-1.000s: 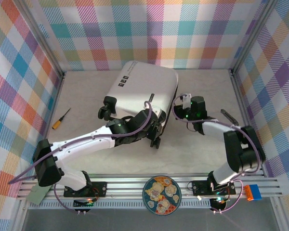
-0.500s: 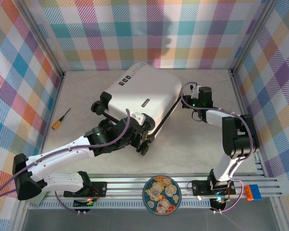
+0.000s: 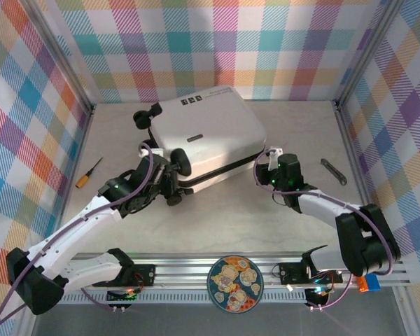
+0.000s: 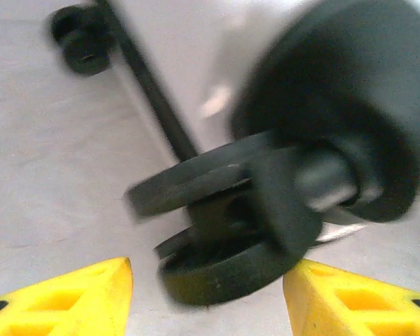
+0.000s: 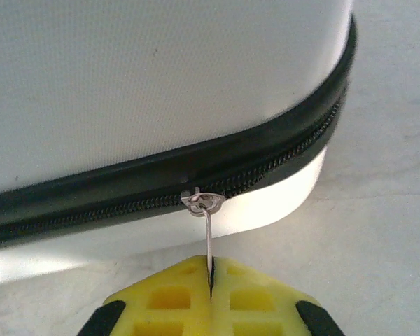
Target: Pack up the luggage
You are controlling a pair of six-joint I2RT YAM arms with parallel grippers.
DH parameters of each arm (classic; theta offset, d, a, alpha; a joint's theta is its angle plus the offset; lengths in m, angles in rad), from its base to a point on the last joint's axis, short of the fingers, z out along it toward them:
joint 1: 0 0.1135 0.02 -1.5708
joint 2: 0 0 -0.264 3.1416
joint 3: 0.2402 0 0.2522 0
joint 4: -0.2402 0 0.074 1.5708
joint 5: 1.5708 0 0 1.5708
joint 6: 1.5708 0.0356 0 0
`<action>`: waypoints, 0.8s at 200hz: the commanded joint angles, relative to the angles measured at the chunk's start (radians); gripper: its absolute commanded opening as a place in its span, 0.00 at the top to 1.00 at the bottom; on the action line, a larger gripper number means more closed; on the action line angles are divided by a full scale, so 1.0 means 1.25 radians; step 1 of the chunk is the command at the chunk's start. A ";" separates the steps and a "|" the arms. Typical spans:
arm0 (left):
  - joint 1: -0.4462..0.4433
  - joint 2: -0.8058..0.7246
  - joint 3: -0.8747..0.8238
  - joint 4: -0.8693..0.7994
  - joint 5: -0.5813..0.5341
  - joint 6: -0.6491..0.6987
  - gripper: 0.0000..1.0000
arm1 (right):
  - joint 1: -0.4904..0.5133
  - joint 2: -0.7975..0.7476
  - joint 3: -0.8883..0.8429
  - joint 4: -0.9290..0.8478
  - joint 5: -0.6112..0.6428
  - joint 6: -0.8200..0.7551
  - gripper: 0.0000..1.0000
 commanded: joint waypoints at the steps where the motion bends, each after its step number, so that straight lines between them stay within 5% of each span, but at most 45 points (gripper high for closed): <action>1: 0.070 0.002 -0.014 -0.035 -0.096 -0.025 0.42 | 0.010 -0.037 -0.041 0.023 0.016 0.033 1.00; 39: 0.157 0.022 0.028 0.000 -0.073 0.009 0.40 | 0.023 -0.076 -0.065 0.019 0.018 0.038 1.00; 160: 0.149 -0.071 0.047 0.044 0.305 -0.026 0.30 | 0.024 -0.070 -0.053 0.017 0.014 0.018 1.00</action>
